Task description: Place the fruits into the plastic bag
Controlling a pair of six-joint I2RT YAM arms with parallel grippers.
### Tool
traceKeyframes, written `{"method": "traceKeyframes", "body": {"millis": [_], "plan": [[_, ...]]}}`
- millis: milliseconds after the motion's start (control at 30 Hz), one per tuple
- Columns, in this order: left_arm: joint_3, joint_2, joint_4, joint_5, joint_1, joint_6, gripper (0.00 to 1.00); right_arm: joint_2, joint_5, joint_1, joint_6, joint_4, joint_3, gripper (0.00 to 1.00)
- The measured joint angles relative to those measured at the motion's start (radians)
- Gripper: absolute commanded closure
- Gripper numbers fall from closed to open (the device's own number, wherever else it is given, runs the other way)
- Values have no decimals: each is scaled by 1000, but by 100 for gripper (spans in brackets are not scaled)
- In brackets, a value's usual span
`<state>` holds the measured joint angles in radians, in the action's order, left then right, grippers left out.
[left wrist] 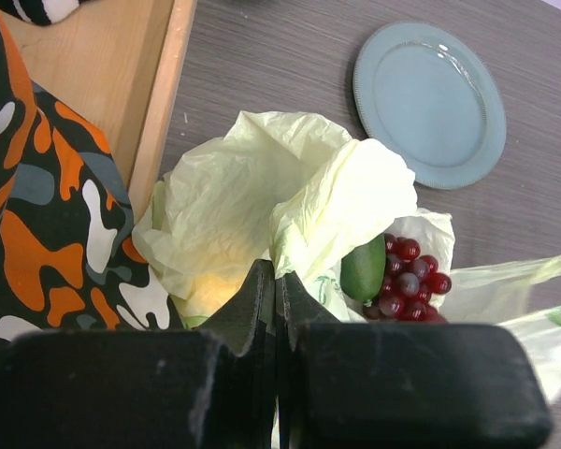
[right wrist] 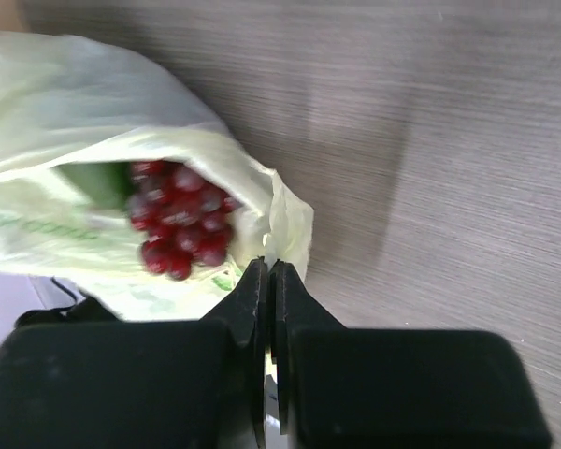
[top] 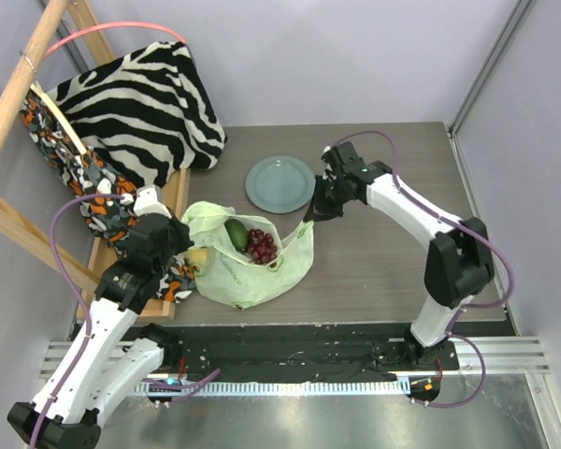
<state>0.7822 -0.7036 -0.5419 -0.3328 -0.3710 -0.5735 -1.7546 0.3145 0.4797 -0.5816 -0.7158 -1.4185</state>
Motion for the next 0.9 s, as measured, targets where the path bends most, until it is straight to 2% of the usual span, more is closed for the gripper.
{"method": "traceKeyframes", "body": {"millis": [367,667,800,900], "plan": [[25,9,1,15,0,6,100,382,-116,0,34,72,-1,99],[107,-19,48,153,0,51,100,415,-236,1,112,79,-90,99],[182,-69,63,239,0,77,100,415,-293,1,140,71,-127,99],[262,-117,60,290,0,89,100,396,-334,1,174,21,-218,99]]}}
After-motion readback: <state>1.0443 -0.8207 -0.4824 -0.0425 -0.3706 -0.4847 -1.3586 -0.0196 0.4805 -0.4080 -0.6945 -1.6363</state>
